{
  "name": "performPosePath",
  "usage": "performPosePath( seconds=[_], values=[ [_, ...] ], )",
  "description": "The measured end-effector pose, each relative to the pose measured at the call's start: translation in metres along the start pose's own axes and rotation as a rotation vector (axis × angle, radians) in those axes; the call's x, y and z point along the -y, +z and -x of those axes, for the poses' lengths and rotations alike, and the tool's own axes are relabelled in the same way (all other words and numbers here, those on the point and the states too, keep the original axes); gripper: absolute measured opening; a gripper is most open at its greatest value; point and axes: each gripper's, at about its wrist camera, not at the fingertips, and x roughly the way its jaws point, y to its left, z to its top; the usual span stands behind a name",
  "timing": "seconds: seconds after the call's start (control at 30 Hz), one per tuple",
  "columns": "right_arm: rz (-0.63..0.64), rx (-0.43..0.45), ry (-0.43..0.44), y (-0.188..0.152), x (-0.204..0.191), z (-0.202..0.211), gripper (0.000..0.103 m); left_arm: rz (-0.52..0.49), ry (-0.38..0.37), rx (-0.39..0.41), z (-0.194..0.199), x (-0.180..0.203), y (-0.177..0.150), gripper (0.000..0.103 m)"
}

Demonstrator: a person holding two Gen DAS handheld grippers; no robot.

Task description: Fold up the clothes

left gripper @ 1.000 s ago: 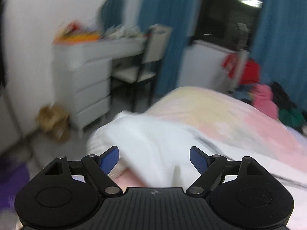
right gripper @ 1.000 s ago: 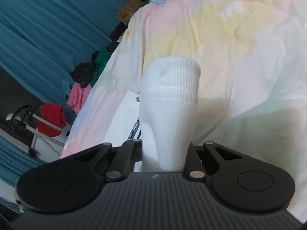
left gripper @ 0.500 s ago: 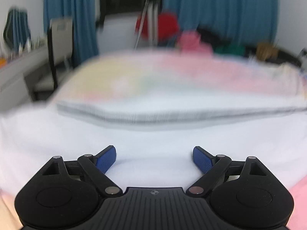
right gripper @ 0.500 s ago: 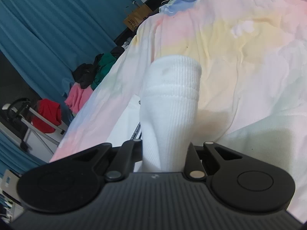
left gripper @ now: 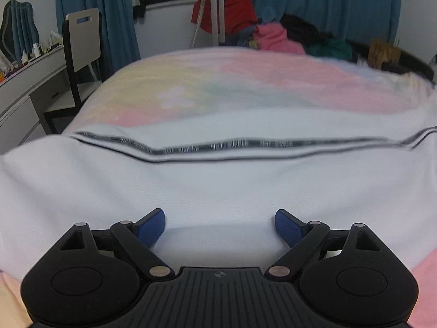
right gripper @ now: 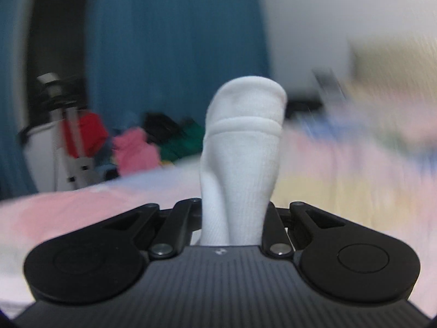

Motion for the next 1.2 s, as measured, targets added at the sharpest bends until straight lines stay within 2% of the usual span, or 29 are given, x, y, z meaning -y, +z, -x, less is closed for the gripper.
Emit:
performPosePath(
  seconds=[0.1, 0.23, 0.33, 0.43, 0.5, 0.53, 0.73, 0.8, 0.87, 0.97, 1.03, 1.07, 1.17, 1.2],
  values=[
    [0.16, 0.132, 0.115, 0.001, -0.057, 0.037, 0.014, 0.048, 0.002, 0.035, 0.009, -0.013, 0.008, 0.089],
    [0.321, 0.195, 0.304, -0.023, -0.129, 0.083, 0.014, 0.108, 0.005, 0.066, 0.021, -0.026, 0.014, 0.089],
    [0.486, 0.164, 0.459, -0.063, -0.176, 0.107, 0.014, 0.143, 0.012, 0.077, 0.028, -0.033, 0.014, 0.089],
    [0.681, 0.06, 0.599, -0.115, -0.209, 0.118, 0.014, 0.152, 0.011, 0.076, 0.031, -0.035, 0.014, 0.089],
    [0.792, -0.008, 0.639, -0.145, -0.221, 0.119, 0.014, 0.151, 0.013, 0.073, 0.032, -0.034, 0.014, 0.089],
    [0.819, -0.002, 0.628, -0.153, -0.222, 0.12, 0.014, 0.149, 0.015, 0.074, 0.032, -0.033, 0.014, 0.089],
    [0.693, -0.038, 0.616, -0.125, -0.214, 0.116, 0.015, 0.152, 0.001, 0.109, 0.036, -0.031, 0.019, 0.089],
    [0.648, -0.05, 0.657, -0.117, -0.218, 0.122, 0.015, 0.175, -0.012, 0.131, 0.039, -0.033, 0.021, 0.089],
    [0.665, -0.066, 0.717, -0.121, -0.23, 0.129, 0.015, 0.202, -0.026, 0.15, 0.042, -0.036, 0.021, 0.09],
    [0.727, -0.065, 0.724, -0.135, -0.238, 0.127, 0.017, 0.241, -0.051, 0.156, 0.041, -0.041, 0.02, 0.09],
    [0.705, -0.082, 0.747, -0.132, -0.239, 0.125, 0.019, 0.255, -0.065, 0.152, 0.04, -0.041, 0.019, 0.09],
    [0.69, -0.097, 0.762, -0.129, -0.238, 0.123, 0.026, 0.26, -0.072, 0.153, 0.041, -0.041, 0.019, 0.09],
    [0.607, -0.208, 0.851, -0.108, -0.226, 0.126, 0.061, 0.263, -0.098, 0.169, 0.044, -0.039, 0.019, 0.09],
    [0.573, -0.245, 0.878, -0.1, -0.218, 0.131, 0.066, 0.262, -0.108, 0.175, 0.046, -0.038, 0.019, 0.09]
  ],
)
